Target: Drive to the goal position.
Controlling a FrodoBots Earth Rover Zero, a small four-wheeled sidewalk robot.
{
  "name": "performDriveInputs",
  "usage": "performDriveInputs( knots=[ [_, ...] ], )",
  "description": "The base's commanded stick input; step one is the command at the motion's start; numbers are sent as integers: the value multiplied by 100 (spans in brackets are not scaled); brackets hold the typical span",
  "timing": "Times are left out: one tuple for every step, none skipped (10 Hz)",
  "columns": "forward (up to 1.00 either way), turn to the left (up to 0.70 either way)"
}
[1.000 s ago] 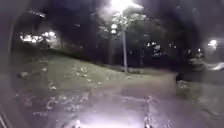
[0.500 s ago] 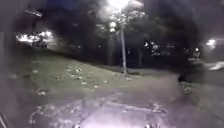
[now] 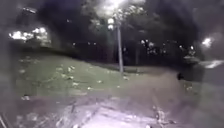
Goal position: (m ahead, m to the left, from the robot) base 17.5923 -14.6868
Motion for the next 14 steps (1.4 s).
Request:
performDriveInputs(
  knots=[
    [70,-35],
    [70,-35],
    [70,-35],
    [70,-35],
    [70,-35],
    [70,-35],
    [70,-35],
    [70,-35],
    [70,-35],
    [70,-35],
    [70,-35],
    [70,-35],
    [70,-35],
    [70,-35]
  ],
)
